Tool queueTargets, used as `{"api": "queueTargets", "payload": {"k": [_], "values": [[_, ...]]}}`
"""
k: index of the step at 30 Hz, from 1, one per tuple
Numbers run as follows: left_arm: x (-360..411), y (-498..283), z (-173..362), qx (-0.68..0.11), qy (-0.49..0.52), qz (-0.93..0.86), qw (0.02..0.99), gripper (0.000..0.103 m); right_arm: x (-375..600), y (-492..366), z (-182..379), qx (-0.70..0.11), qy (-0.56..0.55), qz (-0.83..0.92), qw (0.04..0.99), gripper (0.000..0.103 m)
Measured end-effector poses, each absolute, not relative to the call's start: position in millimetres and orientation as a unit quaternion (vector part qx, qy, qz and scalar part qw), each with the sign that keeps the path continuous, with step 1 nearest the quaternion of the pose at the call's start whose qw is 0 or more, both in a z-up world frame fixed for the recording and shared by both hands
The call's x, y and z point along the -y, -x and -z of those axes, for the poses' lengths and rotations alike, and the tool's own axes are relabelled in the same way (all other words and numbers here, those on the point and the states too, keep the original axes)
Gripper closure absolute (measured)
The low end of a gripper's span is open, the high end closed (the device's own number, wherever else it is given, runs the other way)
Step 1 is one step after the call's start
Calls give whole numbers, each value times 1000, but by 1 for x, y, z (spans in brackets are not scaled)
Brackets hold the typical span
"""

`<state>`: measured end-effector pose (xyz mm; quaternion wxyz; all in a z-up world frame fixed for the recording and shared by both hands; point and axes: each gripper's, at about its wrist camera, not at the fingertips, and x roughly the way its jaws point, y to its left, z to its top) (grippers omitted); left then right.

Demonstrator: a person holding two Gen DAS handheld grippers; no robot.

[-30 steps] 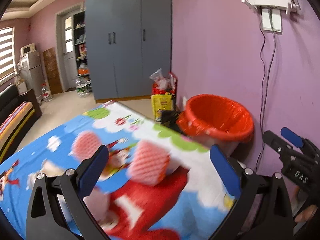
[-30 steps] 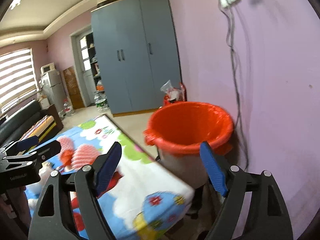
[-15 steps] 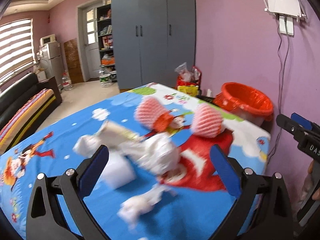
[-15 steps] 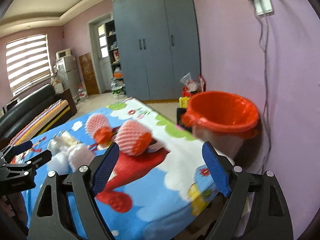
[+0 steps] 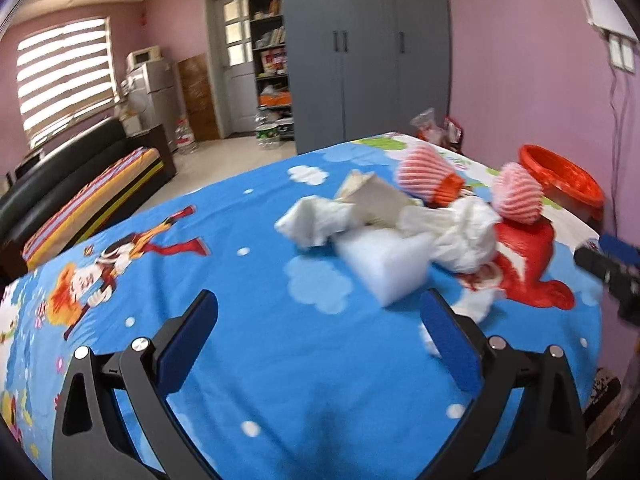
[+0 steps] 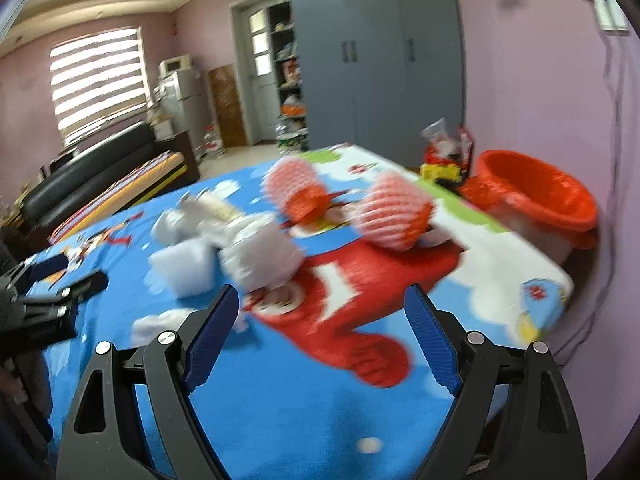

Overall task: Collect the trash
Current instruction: 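Move both open tools back over the trash pile, then grasp the white tissue with the right tool while the left grasps the paper cup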

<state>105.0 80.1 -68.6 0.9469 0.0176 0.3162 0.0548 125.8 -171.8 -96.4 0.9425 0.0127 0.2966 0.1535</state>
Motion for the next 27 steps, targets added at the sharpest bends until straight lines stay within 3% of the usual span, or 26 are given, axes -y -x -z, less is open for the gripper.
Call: {"api": "queueTargets", "payload": {"k": [17,22,25,27], "values": [[-146,-117,83,-333,-6,-89,939,5,64,-146,134,-360,42,-250,898,26],[-151,-140,84,-343,3,-74,936,5,61,-151,144,-381,50,-256,887,39],[-143,-154,84,-343,0,-61,937,5,59,-148,147,-382,60,-286,877,61],[-137,-164,83,-344,0,-53,937,5,59,-143,146,-373,60,-289,879,66]]}}
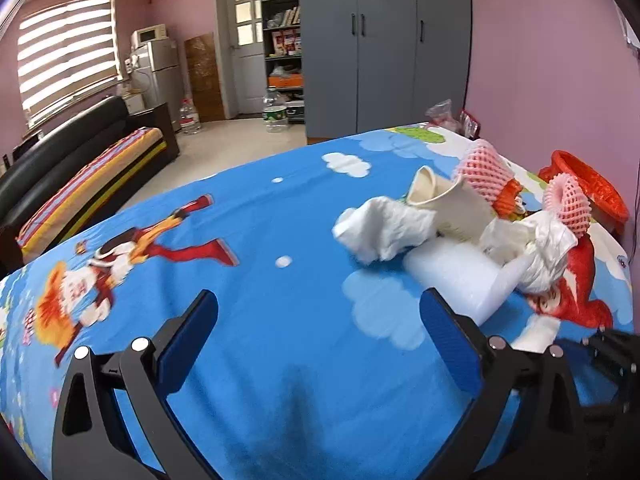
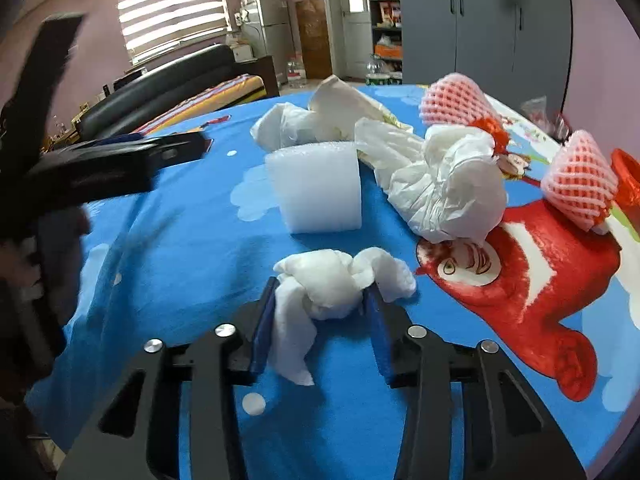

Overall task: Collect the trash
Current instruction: 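Grasp the white tissue with the right tool while the left grasps the paper cup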

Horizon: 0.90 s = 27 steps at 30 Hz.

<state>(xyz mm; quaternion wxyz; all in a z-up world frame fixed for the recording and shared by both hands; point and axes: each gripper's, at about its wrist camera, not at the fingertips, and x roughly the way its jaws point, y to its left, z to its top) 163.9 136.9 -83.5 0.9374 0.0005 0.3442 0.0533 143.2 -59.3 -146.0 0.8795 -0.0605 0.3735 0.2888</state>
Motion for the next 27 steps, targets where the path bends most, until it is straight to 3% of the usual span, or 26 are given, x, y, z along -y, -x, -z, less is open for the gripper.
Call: {"api": "queueTargets", "payload": {"k": [11,17,27], "values": [[-108,-203,80,-348,38,-18,937,6,99,-145,130,-337,24,-253,907,69],[-84,-219,68,-333,55,25,941,24,112,-151,123,-321,7,-245,915,69],[-56,-259,83,-369,93,19,925,40,152,-154,113,-299,-28,-219,928,69]]}}
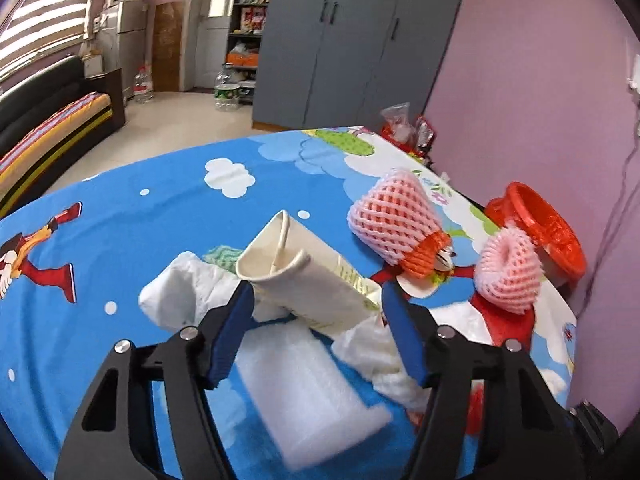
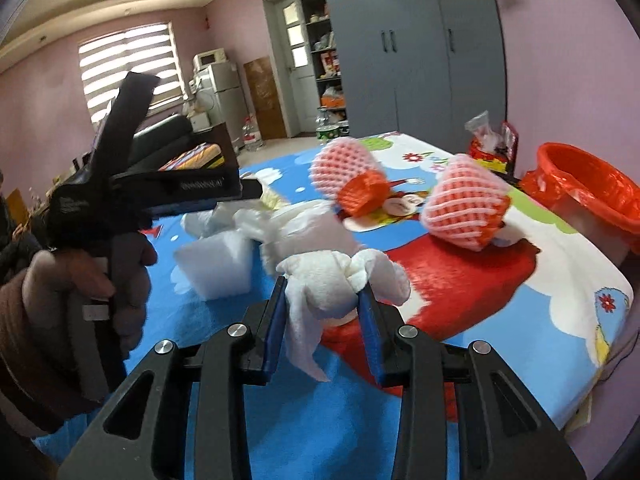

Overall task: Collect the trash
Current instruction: 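Grasp the white tissue with the right tool while the left grasps the paper cup, then carry the paper cup and tissue to the bin and open both tools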

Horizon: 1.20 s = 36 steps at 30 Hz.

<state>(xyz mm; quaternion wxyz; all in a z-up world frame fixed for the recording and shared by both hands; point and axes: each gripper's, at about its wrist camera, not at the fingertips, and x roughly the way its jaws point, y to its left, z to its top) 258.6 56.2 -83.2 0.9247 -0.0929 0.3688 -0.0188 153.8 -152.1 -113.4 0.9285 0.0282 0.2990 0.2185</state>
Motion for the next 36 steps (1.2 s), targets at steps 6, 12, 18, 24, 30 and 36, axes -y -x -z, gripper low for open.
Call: {"api": "queueTargets", "payload": {"k": [6,12,18,24,30,36], "values": [[-50,-286,97,-405,99,-26,909,39,168,-158,116,-299,-39,-215,929,69],[-42,-282,89,-383,80,-3,920,61,176,-160,118,-300,-49,-210,929,69],[-31,-243,66,-320,35,21,946,65,177,-153,112,-291,-50,-215,931,69],[-25,-204,45,-278,9,27,960,65,177,-143,101,-275,-48,-218,935,69],[-20,-166,34,-258,-12,33,966,65,181,-131,92,-265,-52,-213,939,69],[-15,-134,32,-248,-24,36,968,65,182,-118,82,-248,-43,-209,945,69]]}}
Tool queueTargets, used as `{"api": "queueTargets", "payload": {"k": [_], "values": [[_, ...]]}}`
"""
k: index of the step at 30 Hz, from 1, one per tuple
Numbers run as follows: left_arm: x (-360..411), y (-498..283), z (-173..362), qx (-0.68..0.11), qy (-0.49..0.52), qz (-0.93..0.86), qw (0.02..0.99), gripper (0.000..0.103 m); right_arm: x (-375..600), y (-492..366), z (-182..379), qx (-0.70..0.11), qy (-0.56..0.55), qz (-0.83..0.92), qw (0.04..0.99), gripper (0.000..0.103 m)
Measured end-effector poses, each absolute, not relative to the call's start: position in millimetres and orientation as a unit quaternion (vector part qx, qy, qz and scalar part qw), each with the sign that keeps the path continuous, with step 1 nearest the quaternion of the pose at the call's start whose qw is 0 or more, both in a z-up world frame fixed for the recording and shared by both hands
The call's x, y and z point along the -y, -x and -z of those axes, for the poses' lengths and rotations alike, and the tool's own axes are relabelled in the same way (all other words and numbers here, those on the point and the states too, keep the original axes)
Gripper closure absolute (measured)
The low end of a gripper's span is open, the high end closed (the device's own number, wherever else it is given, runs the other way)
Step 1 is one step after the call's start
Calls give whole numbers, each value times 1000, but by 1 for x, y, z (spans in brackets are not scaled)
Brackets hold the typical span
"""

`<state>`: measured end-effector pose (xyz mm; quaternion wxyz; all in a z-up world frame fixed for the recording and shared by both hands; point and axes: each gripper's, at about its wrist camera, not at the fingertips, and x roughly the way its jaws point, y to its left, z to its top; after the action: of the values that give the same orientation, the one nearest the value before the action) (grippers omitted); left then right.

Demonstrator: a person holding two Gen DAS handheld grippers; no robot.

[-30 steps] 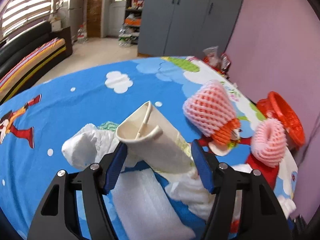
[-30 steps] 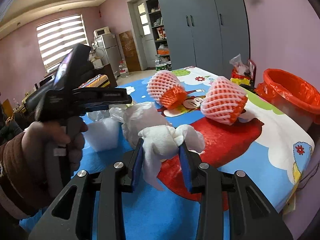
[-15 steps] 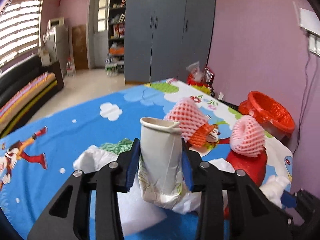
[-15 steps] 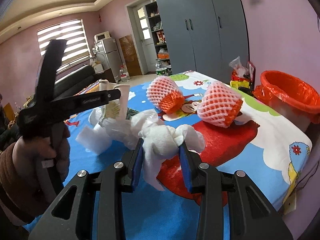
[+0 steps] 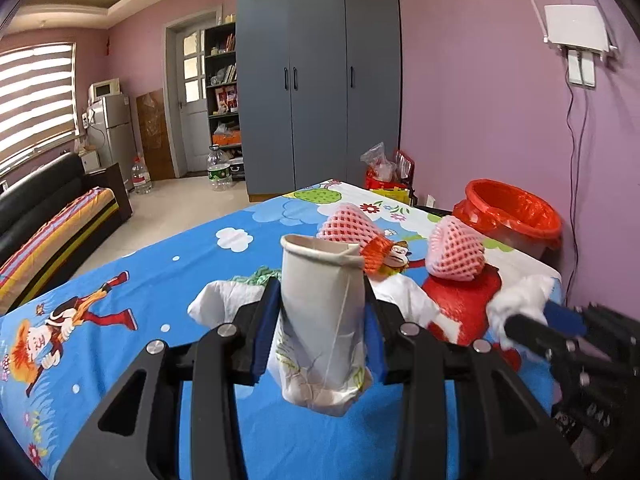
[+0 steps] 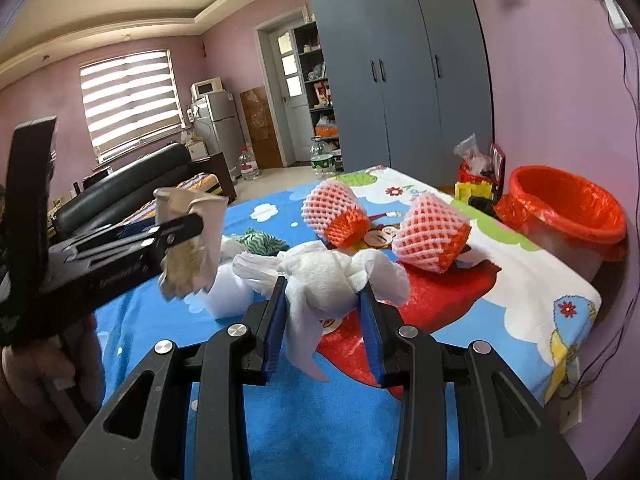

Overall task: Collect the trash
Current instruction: 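Carry the paper cup and tissue to the bin and open both tools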

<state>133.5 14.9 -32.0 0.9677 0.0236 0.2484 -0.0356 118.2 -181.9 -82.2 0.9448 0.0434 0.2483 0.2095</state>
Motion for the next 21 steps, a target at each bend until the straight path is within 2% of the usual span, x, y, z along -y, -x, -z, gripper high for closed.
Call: {"api": "queueTargets", "payload": {"k": [10,21], "values": [[2,-104,25,-233,-31,53,971,65,193,-103,68,-219,-37,-198,955,69],[45,-112,15,-216,-53,95,970,65,232,-109,57,-195,-43,-158,967,69]]}}
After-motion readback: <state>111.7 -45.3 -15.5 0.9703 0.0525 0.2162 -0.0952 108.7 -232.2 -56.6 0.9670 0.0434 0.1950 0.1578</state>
